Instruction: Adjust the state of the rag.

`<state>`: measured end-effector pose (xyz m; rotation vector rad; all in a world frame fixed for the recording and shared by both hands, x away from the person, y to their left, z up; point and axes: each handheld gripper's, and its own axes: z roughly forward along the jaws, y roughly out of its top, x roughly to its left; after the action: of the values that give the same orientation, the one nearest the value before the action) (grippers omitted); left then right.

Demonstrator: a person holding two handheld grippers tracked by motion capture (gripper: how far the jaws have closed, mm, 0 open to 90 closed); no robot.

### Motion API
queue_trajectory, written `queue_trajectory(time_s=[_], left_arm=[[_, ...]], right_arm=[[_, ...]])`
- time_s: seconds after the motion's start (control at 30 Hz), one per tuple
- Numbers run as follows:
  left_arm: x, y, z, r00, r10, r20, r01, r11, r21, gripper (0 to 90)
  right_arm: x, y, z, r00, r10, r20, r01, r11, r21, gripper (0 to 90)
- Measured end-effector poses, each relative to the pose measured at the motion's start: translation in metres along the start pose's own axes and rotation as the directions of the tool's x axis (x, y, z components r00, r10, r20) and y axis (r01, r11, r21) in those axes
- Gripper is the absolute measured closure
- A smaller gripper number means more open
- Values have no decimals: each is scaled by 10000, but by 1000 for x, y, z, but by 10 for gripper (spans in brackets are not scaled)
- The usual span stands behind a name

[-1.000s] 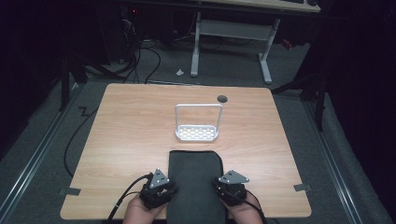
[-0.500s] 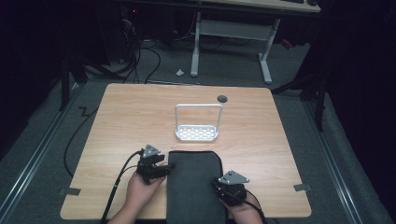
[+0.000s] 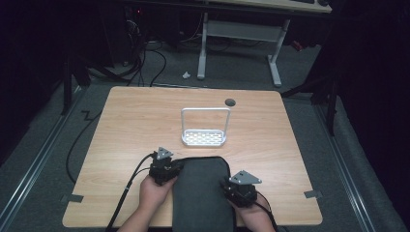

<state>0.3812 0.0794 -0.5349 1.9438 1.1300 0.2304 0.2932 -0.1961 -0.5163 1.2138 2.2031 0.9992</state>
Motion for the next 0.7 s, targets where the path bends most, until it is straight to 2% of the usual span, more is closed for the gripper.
queue_trajectory(time_s=[0.07,0.17,0.33,0.4,0.47,0.57,0.7], left_arm=[[0,0,0,10000,69,3,-69,10000,13,762],[-1,-1,0,9999,159,0,-159,9999,-6,768],[1,-1,-1,9999,-45,162,45,10000,-13,758],[1,-2,-1,9999,-25,152,25,10000,-30,752],[1,-2,-1,9999,-16,160,17,10000,-29,750],[0,-2,-1,9999,5,147,-4,10000,-34,744],[1,-2,-1,9998,-52,198,52,10000,-34,737]], right_arm=[[-9,11,8,9998,183,107,-182,9998,-71,614],[-20,23,20,9983,536,229,-537,9986,-6,555],[-30,37,44,9966,668,473,-689,9966,457,468],[-32,39,49,9962,817,299,-835,9945,631,437],[-29,39,52,9971,721,249,-740,9937,844,411],[-26,38,55,9969,653,439,-696,9918,1067,391],[-27,38,55,9962,791,377,-831,9894,1187,384]])
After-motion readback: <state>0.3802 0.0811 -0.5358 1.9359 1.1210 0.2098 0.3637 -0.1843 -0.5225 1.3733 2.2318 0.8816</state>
